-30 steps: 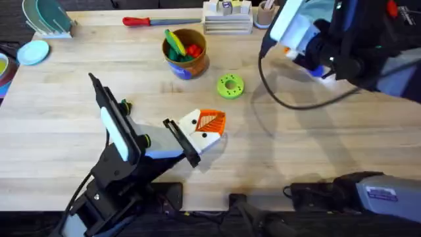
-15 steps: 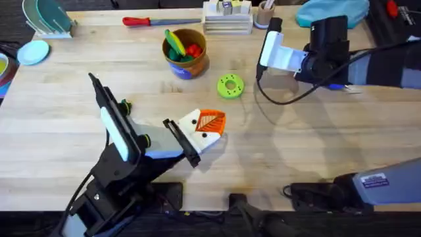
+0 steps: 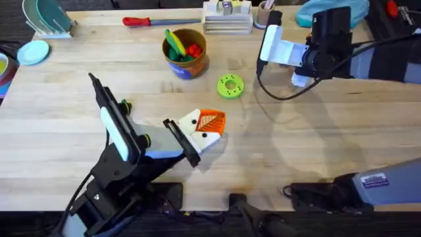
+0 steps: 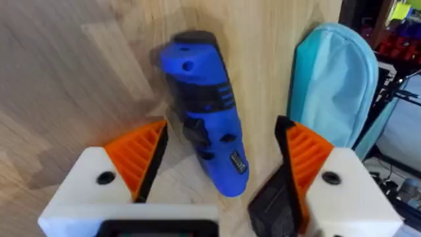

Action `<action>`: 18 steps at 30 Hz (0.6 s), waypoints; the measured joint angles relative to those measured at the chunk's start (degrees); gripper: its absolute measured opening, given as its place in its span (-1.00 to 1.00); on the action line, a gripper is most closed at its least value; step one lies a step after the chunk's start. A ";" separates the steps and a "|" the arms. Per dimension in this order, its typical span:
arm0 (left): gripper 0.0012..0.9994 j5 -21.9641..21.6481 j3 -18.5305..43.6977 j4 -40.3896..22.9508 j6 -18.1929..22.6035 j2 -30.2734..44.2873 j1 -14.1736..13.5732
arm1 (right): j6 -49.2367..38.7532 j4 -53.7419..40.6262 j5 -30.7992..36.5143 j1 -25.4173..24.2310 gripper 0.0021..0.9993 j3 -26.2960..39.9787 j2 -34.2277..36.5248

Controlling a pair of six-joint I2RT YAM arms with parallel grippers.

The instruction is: Pick up the gripper from the table and insert it into the empty holder that is missing its gripper. Then pick up a screw, insert it into the mounting hole, and use the screwdriver to tighten it. Finally, clean up the table by picking up the vegetable and placing it into the bucket.

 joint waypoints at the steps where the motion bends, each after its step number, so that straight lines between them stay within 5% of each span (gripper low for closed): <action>1: -0.99 -0.01 0.00 0.00 0.00 0.00 0.00 | 0.31 -0.04 0.05 0.05 0.98 0.00 0.00; 5: -0.98 -0.01 0.00 0.00 0.02 0.00 0.00 | 3.27 -0.91 0.07 0.79 0.98 -0.02 -0.40; 6: -0.85 -0.02 0.00 0.00 0.05 0.00 0.00 | 4.31 -1.20 0.05 1.14 0.98 -0.02 -0.64; 7: -0.66 -0.04 0.00 0.00 0.12 -0.02 0.00 | 5.39 -1.50 -0.01 1.48 0.98 -0.08 -0.91; 12: 0.90 -0.14 0.00 -0.01 -0.15 0.00 0.00 | 12.46 -3.21 -1.69 2.86 0.98 -0.71 -2.92; 18: 0.99 -0.22 0.00 -0.02 -0.02 -0.01 0.00 | 22.37 -4.87 -3.53 3.26 0.98 -1.73 -8.44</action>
